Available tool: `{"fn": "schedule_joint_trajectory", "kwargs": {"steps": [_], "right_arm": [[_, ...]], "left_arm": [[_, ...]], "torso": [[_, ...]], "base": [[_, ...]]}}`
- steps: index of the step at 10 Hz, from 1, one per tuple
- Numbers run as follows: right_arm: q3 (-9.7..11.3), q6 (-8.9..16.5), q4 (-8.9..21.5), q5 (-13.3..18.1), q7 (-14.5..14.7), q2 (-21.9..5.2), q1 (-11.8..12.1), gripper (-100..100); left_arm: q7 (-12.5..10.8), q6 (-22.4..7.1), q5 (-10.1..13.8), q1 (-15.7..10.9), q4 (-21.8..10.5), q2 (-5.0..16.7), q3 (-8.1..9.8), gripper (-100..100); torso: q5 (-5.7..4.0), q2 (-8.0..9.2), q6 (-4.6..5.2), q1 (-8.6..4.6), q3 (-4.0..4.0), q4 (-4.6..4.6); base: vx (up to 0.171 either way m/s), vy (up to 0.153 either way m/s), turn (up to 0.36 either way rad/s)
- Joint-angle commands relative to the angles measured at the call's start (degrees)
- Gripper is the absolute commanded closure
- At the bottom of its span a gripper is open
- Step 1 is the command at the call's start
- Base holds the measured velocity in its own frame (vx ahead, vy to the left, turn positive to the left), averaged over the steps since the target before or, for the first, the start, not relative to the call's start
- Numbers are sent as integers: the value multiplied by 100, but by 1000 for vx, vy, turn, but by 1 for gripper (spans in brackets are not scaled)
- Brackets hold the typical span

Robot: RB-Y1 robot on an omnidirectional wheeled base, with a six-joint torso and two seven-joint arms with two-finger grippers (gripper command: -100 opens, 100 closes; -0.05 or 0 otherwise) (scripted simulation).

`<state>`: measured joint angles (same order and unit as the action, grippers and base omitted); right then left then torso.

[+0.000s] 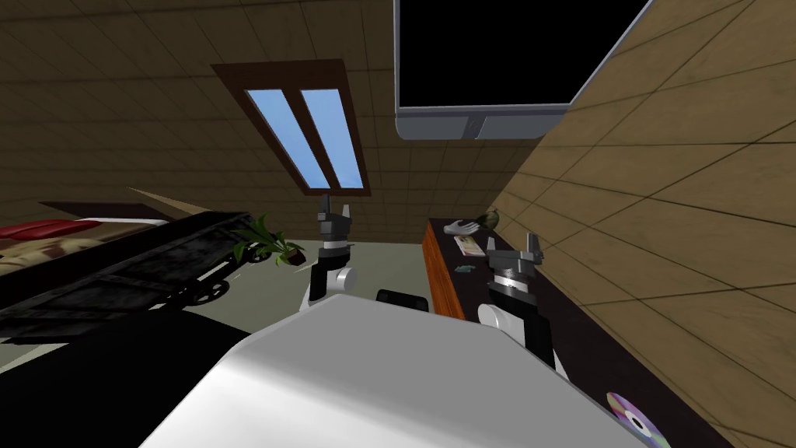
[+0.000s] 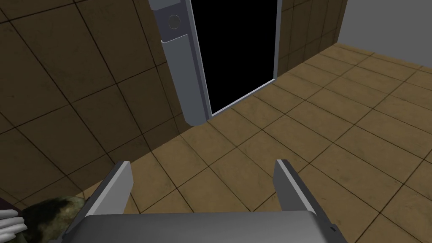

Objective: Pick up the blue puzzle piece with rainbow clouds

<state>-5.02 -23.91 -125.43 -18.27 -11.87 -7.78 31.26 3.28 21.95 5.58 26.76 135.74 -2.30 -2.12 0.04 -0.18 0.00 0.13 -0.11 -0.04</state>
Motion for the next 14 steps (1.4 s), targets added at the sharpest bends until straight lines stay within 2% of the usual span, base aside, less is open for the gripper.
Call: {"fn": "schedule_joint_trajectory", "kwargs": {"steps": [1,2,4,5,6,7,9,10,11,12,14], "right_arm": [[-138,158,211,-286,-232,-47,46,-100],[-138,158,211,-358,-232,-47,46,-100],[-339,409,416,-773,-566,-89,182,-100],[-339,409,416,-857,-566,-89,182,-100],[-441,544,527,-1080,-746,-101,255,-100],[-441,544,527,-1114,-746,-101,255,-100],[-646,838,769,-1516,-1122,-113,408,-100],[-646,838,769,-1639,-1131,-113,408,-100],[-747,996,898,-1839,-1337,-114,488,-100],[-747,996,898,-1903,-1337,-114,488,-100],[-943,1332,1172,-2317,-1729,-112,656,-100]], "left_arm": [[0,0,0,0,0,0,0,0],[0,0,0,0,0,0,0,0],[0,0,0,0,0,0,0,0],[0,0,0,0,0,0,0,0],[0,0,0,0,0,0,0,0],[0,0,0,0,0,0,0,0],[0,0,0,0,0,0,0,0],[0,0,0,1,0,0,0,0],[0,0,0,0,0,0,0,0],[0,0,0,0,0,0,0,0],[0,0,0,0,0,0,0,0]], "torso": [[0,0,0,0,0,0],[-1,-5,0,-2,-3,-1],[0,-3,0,2,-2,-1],[0,-11,0,5,-6,-2],[1,-8,-1,5,-5,-2],[1,-10,-1,4,-6,-2],[0,-6,0,1,-4,-2],[0,-15,0,-1,-8,-3],[-1,-14,-2,-3,-9,-3],[-1,-17,-1,-3,-10,-4],[-2,-10,0,-8,-6,-2]], "base": [[65,37,-41],[58,45,-15],[68,53,-35],[68,52,-19],[72,48,-35],[65,39,-18],[80,44,-44],[84,32,-21],[93,36,-28],[70,27,-24],[100,29,-50]]}}
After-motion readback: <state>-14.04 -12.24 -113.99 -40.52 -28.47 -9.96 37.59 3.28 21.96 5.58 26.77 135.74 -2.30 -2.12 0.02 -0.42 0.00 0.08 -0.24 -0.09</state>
